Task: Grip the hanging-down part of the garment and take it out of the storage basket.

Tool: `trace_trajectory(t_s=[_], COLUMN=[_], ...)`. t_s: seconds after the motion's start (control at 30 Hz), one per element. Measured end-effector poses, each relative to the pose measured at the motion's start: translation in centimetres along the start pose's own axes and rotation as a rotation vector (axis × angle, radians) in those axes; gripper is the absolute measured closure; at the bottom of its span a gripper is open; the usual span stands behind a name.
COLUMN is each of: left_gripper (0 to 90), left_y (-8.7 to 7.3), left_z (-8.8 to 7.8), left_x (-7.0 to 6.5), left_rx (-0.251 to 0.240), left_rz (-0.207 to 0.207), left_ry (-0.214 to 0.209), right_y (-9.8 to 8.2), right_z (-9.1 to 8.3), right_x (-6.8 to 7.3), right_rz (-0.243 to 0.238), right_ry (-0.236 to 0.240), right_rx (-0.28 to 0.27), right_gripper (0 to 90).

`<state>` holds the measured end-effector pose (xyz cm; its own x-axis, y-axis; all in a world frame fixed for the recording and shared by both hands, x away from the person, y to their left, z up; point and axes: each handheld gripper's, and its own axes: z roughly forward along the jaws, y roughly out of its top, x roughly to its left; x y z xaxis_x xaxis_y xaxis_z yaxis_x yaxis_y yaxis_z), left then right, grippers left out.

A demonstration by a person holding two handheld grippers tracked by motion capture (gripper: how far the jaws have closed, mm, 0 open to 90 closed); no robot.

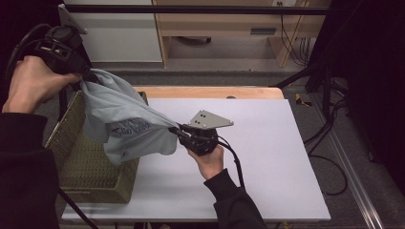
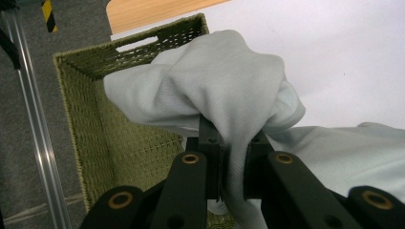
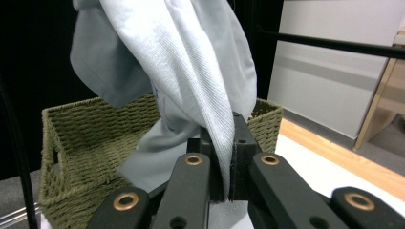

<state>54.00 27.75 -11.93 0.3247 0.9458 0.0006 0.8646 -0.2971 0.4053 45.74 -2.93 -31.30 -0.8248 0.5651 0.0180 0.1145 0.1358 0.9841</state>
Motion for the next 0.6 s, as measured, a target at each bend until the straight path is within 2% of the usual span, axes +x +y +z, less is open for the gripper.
trace_trajectory(t_s=[0.13, 0.33, 0.6], left_gripper=[82.1, 82.1, 82.1], left_y=[0.1, 0.3, 0.5], left_z=[0.2, 0.1, -0.2], left_x=[-0.4, -0.9, -1.3], left_rx=[-0.001, -0.008, -0.023], left_rz=[0.008, 0.023, 0.029], left_ry=[-0.008, -0.018, -0.036], right_y=[1.2, 2.3, 4.1], right_z=[-1.7, -2.8, -4.2], right_x=[-0.1, -0.6, -0.7], right_rz=[-0.029, -0.014, -0.029], right_ry=[-0.027, -0.060, -0.112], right_rx=[-0.027, -0.082, -0.163], right_gripper=[88.4, 88.4, 88.5])
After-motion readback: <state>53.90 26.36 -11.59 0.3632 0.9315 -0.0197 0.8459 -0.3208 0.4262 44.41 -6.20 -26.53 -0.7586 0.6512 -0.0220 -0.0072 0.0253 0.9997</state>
